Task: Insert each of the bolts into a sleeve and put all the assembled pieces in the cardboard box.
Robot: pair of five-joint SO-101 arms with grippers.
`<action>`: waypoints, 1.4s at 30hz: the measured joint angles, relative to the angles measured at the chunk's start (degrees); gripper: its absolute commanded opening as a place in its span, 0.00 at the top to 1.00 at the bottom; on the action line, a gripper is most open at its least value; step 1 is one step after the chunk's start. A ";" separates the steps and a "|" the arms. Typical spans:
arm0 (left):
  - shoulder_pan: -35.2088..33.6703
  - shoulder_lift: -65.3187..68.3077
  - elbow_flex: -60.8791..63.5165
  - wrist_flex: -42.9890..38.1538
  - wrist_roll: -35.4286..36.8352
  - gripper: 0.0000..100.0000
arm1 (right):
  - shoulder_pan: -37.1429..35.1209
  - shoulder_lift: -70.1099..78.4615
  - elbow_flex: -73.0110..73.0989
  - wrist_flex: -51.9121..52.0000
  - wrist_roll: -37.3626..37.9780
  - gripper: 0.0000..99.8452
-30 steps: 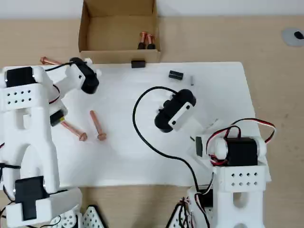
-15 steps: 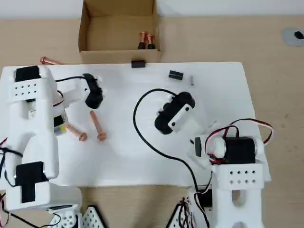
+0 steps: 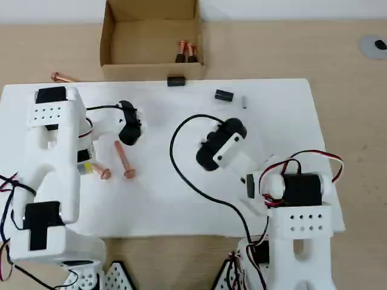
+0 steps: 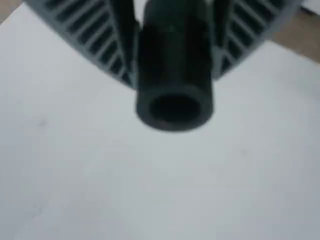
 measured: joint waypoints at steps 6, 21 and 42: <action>-1.93 5.80 0.09 -5.45 0.00 0.92 | 0.00 0.97 -1.05 -0.88 -5.80 0.92; -2.29 8.62 0.09 -6.95 0.00 0.91 | 0.09 8.70 -4.48 -0.88 -11.16 0.96; 2.37 15.12 -3.78 -13.71 0.00 0.91 | 0.09 8.79 -4.48 -0.88 -11.43 0.96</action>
